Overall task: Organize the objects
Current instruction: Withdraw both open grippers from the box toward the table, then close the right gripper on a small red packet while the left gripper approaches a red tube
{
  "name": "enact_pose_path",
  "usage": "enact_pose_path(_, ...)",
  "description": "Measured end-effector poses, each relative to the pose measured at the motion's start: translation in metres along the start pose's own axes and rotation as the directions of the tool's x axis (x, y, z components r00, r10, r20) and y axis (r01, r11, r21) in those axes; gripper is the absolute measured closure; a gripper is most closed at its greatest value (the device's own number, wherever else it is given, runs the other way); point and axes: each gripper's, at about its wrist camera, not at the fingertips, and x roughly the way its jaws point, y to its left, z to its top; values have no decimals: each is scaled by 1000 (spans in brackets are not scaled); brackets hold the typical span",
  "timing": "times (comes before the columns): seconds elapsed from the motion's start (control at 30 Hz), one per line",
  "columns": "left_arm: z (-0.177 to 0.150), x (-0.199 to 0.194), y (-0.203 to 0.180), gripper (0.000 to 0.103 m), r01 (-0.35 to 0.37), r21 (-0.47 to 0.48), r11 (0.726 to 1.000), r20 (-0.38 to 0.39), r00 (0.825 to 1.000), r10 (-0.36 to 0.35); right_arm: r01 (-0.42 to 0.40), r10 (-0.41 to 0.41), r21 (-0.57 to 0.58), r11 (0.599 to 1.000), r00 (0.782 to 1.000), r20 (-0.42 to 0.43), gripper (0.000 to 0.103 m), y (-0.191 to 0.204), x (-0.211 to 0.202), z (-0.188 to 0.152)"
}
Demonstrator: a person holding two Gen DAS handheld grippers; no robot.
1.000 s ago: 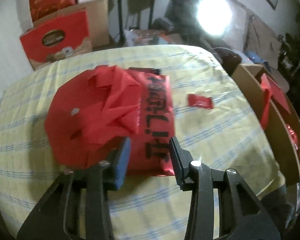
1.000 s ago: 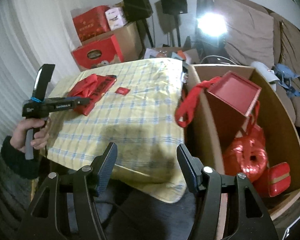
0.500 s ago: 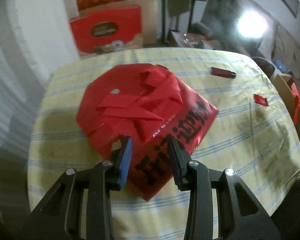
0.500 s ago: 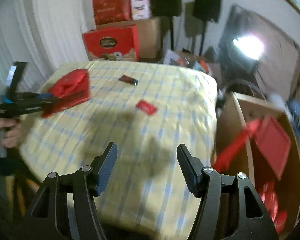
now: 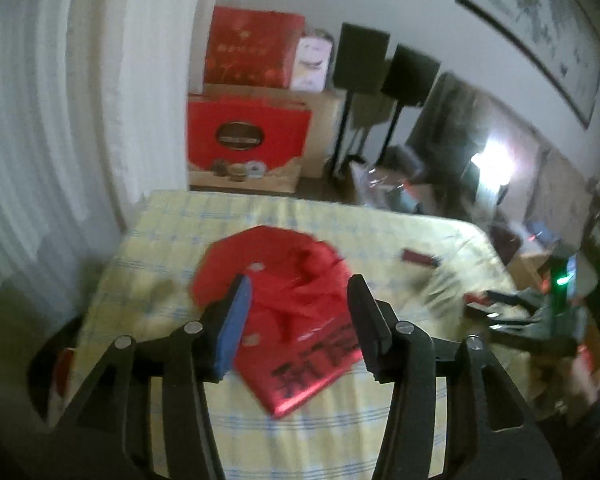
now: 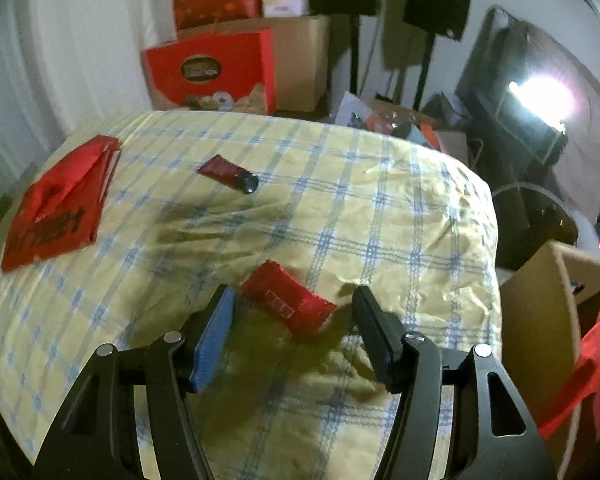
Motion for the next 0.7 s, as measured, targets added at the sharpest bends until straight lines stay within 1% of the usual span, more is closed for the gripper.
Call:
enact_pose_path(0.03,0,3,-3,54,21,-10,1000,-4,1000,-21,14,-14,7,1000,1000,7,55,0,-2,1)
enact_pose_path(0.07,0,6,-7,53,38,-18,999,-11,999,-39,18,-18,12,1000,1000,7,71,0,-3,1)
enact_pose_path(0.1,-1,10,-12,53,55,-22,998,-20,998,-56,2,-2,22,1000,1000,8,78,-1,-4,0)
enact_pose_path(0.13,-1,14,-18,53,72,-21,997,-34,997,-73,-14,14,29,999,1000,10,84,-1,-5,0)
enact_pose_path(0.3,-2,30,-46,53,107,-10,994,-93,990,-107,-47,46,41,998,999,27,85,-3,-13,-5)
enact_pose_path(0.33,-3,36,-56,53,122,-7,993,-111,986,-122,-54,52,56,997,998,41,85,-5,-16,-7)
enact_pose_path(0.43,-3,51,-81,48,148,19,989,-151,978,-144,-56,44,115,992,994,104,86,-16,-33,-13)
enact_pose_path(0.47,-3,57,-90,46,149,30,988,-160,977,-142,-49,34,129,990,992,119,86,-20,-37,-15)
enact_pose_path(0.53,-3,73,-108,42,160,48,986,-183,972,-149,-11,-14,159,987,987,158,86,-28,-51,-20)
enact_pose_path(0.57,-2,84,-117,36,164,51,985,-198,968,-151,10,-41,176,984,984,173,86,-32,-57,-23)
enact_pose_path(0.6,-3,94,-125,32,160,49,986,-219,965,-146,28,-65,195,980,981,185,86,-37,-62,-26)
enact_pose_path(0.67,-1,118,-137,32,127,44,991,-284,952,-110,56,-106,243,968,975,196,86,-49,-67,-32)
enact_pose_path(0.7,-2,124,-140,32,117,37,992,-291,951,-101,62,-118,267,962,973,197,86,-56,-68,-35)
